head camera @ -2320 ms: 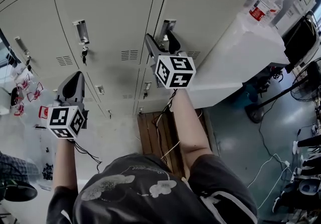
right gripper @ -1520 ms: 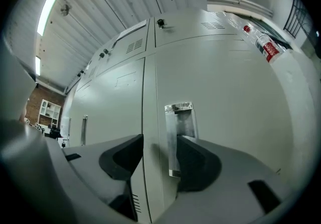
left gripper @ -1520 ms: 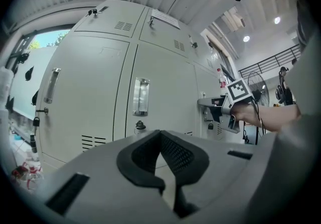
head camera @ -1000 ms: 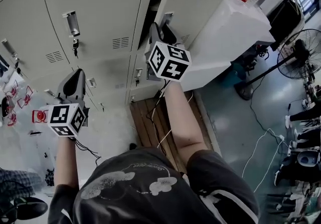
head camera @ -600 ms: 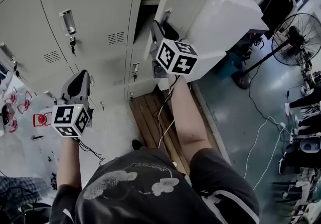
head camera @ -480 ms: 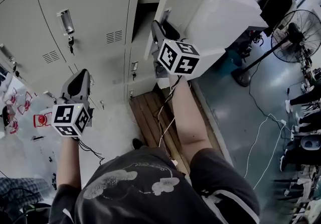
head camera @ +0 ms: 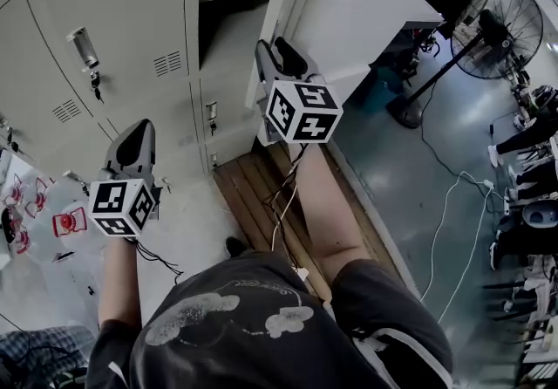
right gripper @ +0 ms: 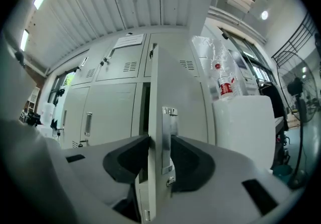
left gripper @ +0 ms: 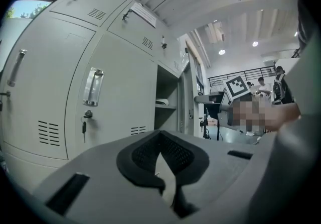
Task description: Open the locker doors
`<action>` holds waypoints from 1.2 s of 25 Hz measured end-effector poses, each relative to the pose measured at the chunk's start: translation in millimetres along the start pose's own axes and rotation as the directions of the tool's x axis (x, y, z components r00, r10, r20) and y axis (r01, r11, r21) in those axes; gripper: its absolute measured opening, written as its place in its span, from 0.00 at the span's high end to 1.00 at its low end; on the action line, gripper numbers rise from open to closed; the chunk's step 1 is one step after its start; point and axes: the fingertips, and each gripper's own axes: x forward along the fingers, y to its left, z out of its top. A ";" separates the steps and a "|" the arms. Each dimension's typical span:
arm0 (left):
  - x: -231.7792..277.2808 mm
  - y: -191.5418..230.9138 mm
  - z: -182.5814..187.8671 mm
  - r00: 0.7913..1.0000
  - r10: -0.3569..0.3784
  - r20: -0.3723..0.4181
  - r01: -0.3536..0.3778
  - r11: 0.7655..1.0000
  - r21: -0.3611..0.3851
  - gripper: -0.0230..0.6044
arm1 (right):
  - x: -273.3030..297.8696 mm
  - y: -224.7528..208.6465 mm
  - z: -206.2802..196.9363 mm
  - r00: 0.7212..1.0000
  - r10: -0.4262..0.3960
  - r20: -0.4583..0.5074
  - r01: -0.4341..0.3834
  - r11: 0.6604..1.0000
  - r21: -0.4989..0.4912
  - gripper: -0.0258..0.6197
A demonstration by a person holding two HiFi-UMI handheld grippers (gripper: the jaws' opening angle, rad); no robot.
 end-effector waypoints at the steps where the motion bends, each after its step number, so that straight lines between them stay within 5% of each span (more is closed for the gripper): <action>1: 2.0 -5.0 -0.3 1.000 -0.009 0.000 0.009 1.000 -0.001 0.95 | -6.0 -4.3 0.5 1.000 -0.011 0.004 0.011 1.000 -0.004 0.72; 13: 26.2 -55.0 -1.3 0.994 -0.106 -0.002 0.106 0.994 0.002 0.95 | -61.1 -62.8 5.9 0.993 -0.112 0.036 0.112 0.994 -0.002 0.81; 30: 80.6 -93.4 -2.1 0.979 -0.203 -0.007 0.203 0.979 0.002 0.95 | -86.7 -125.6 5.7 0.991 -0.107 0.083 0.103 0.993 0.053 0.81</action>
